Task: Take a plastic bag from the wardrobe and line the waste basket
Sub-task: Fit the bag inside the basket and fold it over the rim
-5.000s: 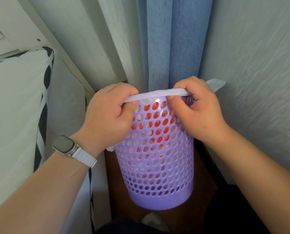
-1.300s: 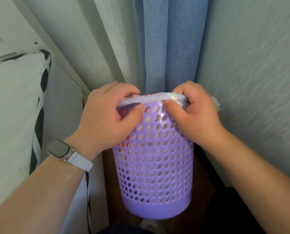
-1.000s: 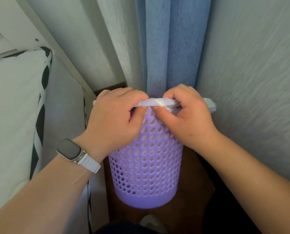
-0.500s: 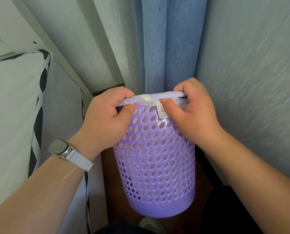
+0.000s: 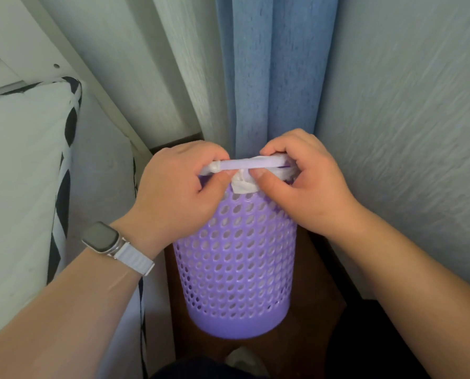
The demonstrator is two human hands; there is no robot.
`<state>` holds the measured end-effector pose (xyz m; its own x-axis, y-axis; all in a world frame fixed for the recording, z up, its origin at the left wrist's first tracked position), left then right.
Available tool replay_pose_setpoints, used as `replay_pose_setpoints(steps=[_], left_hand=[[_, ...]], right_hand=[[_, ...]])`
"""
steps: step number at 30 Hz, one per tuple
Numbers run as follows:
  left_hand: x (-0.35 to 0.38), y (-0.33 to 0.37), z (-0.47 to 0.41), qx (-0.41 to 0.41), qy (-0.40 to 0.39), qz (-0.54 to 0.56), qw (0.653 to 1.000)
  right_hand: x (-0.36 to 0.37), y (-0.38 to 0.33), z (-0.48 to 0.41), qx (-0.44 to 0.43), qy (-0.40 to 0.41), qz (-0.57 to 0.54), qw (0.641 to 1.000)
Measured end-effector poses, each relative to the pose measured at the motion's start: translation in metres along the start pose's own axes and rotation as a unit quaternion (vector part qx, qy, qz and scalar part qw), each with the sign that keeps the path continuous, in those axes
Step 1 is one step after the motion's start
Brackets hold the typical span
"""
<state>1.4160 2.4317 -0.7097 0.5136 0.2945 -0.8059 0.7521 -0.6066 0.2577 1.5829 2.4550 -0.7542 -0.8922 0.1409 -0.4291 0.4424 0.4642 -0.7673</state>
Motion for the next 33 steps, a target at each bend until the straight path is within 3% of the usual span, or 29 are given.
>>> replay_pose_setpoints(steps=[3, 10, 21, 27, 33], left_hand=[[-0.006, -0.006, 0.001, -0.031, 0.026, 0.008, 0.999], [-0.005, -0.01, 0.005, -0.069, 0.052, 0.054, 0.995], [0.007, 0.019, -0.002, 0.085, -0.049, -0.031, 0.995], [0.003, 0.011, 0.002, 0.095, -0.026, -0.005, 0.995], [-0.007, 0.009, -0.001, 0.065, 0.045, 0.065, 0.995]], right_hand=[[-0.006, 0.006, -0.003, -0.008, -0.01, -0.005, 1.0], [-0.012, 0.012, -0.004, 0.064, 0.036, -0.039, 0.997], [0.004, -0.003, 0.005, 0.011, 0.034, 0.074, 0.997], [0.004, -0.004, 0.002, -0.003, -0.049, -0.001, 0.999], [-0.012, 0.004, -0.007, -0.013, -0.042, -0.02, 0.999]])
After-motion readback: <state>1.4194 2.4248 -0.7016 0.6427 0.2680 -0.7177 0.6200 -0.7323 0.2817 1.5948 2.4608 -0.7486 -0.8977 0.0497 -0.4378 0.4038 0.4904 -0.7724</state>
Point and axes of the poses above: each hand's wrist, its own z-axis away from the middle knuckle, its own x-axis out of the palm, y = z × x, the point moved 6 cm from there along -z, towards the middle knuckle, and after that the axes turned 8 degrees about x, right-handed, at the moved point
